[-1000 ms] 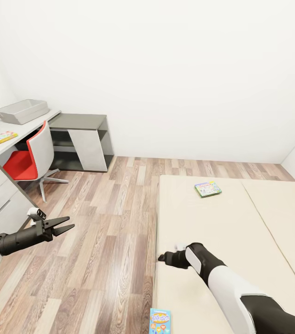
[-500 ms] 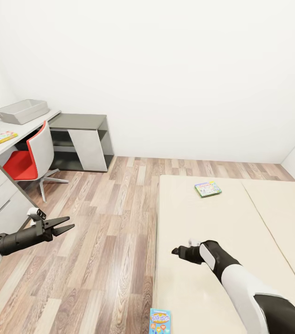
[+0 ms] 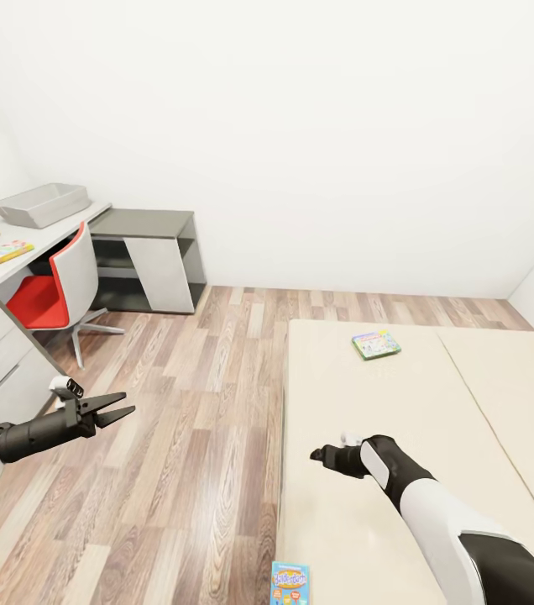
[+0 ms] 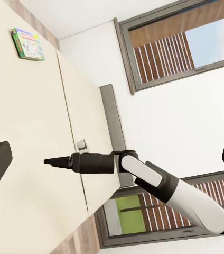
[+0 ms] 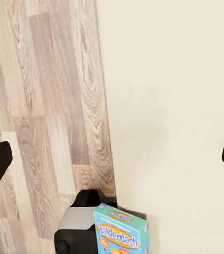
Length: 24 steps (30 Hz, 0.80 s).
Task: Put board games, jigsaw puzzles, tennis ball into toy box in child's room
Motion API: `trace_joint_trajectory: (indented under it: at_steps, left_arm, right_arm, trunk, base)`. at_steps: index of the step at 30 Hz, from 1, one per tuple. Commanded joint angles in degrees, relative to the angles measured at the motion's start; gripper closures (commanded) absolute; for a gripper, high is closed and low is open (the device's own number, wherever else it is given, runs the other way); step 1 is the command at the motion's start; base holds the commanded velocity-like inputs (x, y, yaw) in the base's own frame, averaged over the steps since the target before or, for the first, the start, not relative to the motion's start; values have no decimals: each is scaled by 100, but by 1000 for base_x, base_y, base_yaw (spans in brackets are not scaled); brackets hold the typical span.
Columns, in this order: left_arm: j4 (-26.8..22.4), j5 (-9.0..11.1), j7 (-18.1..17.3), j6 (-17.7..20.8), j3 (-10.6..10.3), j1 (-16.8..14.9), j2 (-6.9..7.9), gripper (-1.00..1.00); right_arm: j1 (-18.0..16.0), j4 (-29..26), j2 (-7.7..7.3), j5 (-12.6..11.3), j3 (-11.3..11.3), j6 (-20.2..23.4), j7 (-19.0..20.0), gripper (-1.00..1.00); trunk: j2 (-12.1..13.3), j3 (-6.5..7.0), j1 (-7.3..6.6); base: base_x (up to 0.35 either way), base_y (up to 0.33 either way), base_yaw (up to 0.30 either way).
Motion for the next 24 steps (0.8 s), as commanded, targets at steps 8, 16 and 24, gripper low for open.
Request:
trace_joint_trajectory:
  at_steps: [8, 16, 24]
  left_arm:
    - [0, -1, -21, 61, -1, -3, 0, -100]
    - [0, -1, -21, 61, -1, -3, 0, -100]
    - [0, -1, -21, 61, -1, -3, -1, -100]
  right_arm:
    - [0, -8, 16, 11, -46, 22, 3, -100]
    - [1, -8, 21, 16, -46, 17, 2, -100]
    - [2, -8, 16, 18, -46, 17, 4, -100]
  trunk:
    - [-10, 63, 3]
    - [-10, 138, 3]
    - [-10, 213, 3]
  base:
    - [0, 0, 0]
    - [0, 0, 0]
    - [0, 0, 0]
